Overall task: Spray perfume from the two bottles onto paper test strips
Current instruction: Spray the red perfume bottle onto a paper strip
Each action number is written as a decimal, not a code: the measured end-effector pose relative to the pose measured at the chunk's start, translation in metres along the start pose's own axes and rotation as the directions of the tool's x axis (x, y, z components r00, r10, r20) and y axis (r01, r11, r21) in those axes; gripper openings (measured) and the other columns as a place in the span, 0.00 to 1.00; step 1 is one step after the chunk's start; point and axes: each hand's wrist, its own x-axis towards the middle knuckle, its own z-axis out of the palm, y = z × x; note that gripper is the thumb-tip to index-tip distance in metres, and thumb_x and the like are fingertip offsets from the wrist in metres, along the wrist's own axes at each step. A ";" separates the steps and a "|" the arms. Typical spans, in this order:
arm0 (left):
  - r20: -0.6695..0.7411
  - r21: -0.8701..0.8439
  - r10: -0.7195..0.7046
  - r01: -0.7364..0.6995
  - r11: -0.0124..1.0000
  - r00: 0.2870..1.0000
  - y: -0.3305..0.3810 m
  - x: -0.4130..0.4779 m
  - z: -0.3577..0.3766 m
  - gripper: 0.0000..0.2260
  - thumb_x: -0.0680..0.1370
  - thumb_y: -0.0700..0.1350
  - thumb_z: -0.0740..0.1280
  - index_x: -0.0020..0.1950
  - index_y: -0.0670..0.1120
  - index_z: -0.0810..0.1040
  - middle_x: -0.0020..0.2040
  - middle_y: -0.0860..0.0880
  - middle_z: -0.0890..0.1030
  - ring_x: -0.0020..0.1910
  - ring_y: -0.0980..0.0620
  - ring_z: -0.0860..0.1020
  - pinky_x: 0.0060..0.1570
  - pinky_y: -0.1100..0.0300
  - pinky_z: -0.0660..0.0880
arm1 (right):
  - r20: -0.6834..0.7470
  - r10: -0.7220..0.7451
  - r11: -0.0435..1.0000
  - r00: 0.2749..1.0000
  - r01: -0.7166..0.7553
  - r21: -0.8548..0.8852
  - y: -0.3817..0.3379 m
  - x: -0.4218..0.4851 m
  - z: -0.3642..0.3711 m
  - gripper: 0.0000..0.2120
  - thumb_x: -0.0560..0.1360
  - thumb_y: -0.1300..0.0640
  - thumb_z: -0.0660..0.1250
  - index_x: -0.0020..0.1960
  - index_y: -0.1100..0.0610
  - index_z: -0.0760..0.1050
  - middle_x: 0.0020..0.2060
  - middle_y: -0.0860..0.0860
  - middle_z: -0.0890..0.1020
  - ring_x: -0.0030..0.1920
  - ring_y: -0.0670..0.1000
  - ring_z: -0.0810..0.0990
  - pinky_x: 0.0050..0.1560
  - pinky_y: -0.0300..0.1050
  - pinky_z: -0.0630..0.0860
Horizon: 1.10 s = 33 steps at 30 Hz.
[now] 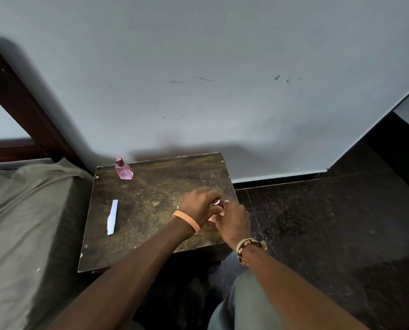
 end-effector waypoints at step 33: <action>-0.105 -0.102 -0.001 -0.010 0.995 0.994 -0.002 -0.007 0.005 0.15 0.70 0.37 0.73 0.55 0.46 0.83 0.49 0.49 0.85 0.48 0.49 0.83 0.48 0.53 0.80 | -0.012 -0.007 1.000 1.000 0.007 0.008 0.000 0.001 0.002 0.06 0.74 0.54 0.74 0.49 0.55 0.82 0.44 0.52 0.85 0.47 0.53 0.84 0.48 0.46 0.81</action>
